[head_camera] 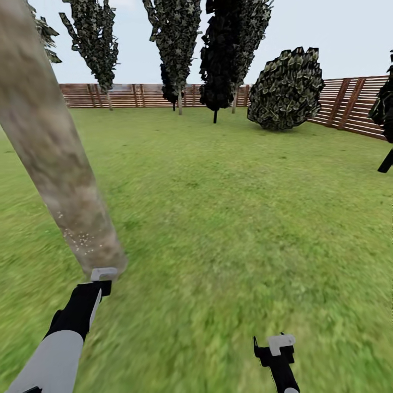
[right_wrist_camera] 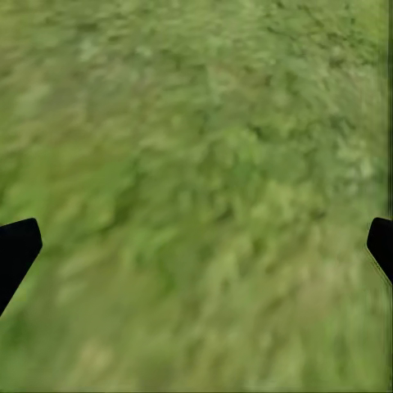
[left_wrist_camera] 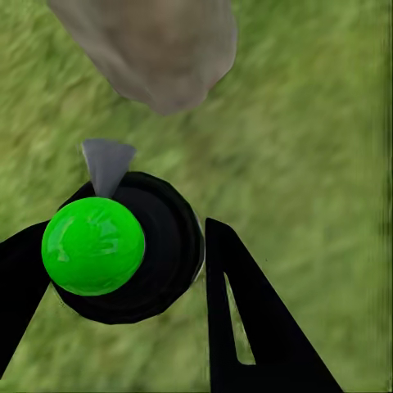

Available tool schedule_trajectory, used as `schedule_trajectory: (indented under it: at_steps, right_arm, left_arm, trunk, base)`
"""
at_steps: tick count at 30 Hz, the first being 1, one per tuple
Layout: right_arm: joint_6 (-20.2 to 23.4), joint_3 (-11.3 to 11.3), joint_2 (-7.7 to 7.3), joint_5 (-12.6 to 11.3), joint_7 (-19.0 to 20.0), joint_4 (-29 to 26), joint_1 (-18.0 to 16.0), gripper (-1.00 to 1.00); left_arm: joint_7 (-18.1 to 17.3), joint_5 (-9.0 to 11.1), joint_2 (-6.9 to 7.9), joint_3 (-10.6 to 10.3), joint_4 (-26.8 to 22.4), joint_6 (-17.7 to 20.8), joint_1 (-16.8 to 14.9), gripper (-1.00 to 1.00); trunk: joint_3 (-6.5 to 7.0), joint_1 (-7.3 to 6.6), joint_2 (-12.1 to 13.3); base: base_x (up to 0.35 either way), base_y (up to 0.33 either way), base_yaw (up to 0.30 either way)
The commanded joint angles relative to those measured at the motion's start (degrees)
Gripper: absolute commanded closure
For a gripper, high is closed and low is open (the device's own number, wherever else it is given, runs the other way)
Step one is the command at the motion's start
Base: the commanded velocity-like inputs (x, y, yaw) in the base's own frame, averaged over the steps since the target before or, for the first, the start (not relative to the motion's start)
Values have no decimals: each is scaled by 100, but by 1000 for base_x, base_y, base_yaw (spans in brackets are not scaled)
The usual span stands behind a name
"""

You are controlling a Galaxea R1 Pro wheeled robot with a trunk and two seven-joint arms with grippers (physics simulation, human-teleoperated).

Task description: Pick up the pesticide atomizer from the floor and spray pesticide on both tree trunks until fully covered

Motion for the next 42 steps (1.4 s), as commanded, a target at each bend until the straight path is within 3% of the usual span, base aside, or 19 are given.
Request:
schedule_trajectory:
  at_steps: [1, 7, 40, 41, 42]
  right_arm:
    - [-6, 49, 0, -30, -24, 0, -2, -100]
    - [-6, 49, 1, -29, -24, 0, -2, -100]
    - [-6, 49, 1, -30, -24, -7, -2, -100]
    - [-7, 49, -3, -30, -24, -5, -2, -100]
    - [-12, 48, -7, -28, -28, -1, -2, -100]
  left_arm:
    - [5, -6, -2, 3, -8, 27, -3, 100]
    - [5, -4, -2, 3, -8, 27, -3, 100]
    - [7, -7, 6, 15, 6, 27, -3, 100]
    - [6, -7, 14, 49, 1, 27, -3, 100]
    - [5, -8, 20, 212, -6, 22, -3, 100]
  trunk:
    - [-5, 0, -2]
    - [-5, 0, -2]
    - [-5, 0, -2]
    - [-5, 0, -2]
    - [-5, 0, -2]
  base:
    - [94, -264, 0]
    - [93, -264, 97]
    - [170, -242, 248]
    - [170, -234, 16]
    - [170, -234, 4]
